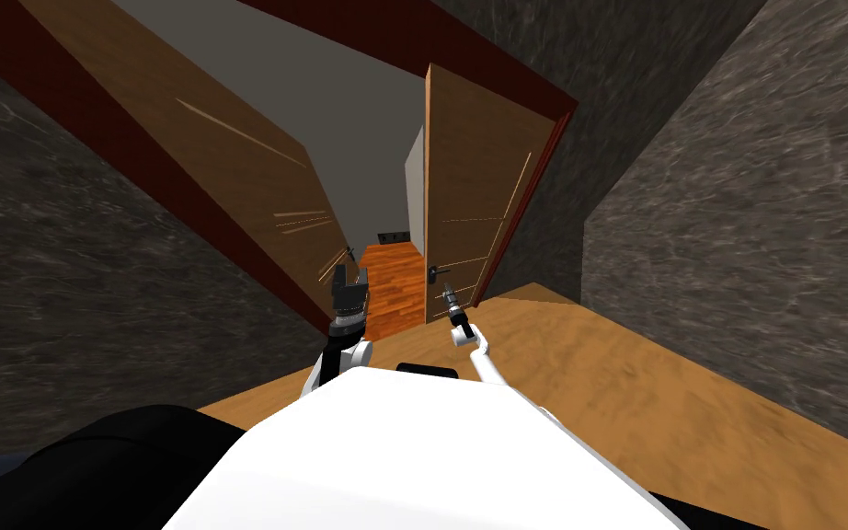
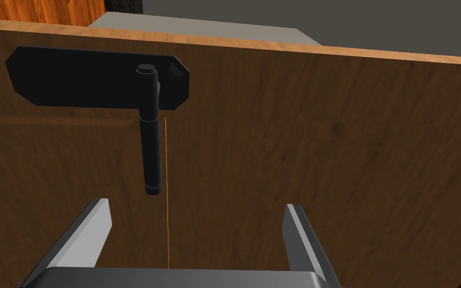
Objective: Push the door open
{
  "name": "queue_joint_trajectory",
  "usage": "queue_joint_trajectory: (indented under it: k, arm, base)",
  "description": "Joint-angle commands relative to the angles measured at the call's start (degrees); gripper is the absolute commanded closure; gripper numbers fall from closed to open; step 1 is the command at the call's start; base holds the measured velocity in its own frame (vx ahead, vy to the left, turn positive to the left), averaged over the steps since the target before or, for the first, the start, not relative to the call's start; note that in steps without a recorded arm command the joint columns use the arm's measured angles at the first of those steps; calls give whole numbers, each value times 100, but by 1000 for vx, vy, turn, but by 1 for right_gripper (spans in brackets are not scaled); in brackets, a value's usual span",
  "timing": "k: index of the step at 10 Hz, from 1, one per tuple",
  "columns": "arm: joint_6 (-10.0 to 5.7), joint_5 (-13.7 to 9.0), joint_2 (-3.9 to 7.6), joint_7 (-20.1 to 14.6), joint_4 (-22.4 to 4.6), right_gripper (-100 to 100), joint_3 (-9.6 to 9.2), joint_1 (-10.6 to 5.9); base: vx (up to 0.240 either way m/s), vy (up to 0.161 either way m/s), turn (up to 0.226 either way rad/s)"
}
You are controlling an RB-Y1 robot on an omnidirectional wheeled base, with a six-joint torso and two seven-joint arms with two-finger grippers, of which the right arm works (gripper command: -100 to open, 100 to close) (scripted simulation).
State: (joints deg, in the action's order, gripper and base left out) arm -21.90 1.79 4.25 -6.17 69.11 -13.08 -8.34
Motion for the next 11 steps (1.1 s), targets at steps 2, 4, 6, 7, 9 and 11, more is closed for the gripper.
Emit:
queue_joint_trajectory:
  k: [2, 4, 6, 7, 9, 11]
  arm:
    - [68, -18, -24, -66, -331, -100, -90, -206]
    - [113, -30, -56, -111, -591, -100, -150, -370]
    - [164, -43, -99, -161, -883, -100, -218, -555]
    - [183, -48, -117, -179, -990, -100, -243, -623]
    - [222, -59, -159, -217, -1210, -100, -294, -763]
    - [220, -57, -115, -189, -1153, -100, -252, -726]
  base:
    - [97, -133, 80]
    - [76, -129, 62]
    - [125, -148, 71]
    - [109, -134, 65]
    - [105, -124, 55]
    - [83, -14, 24]
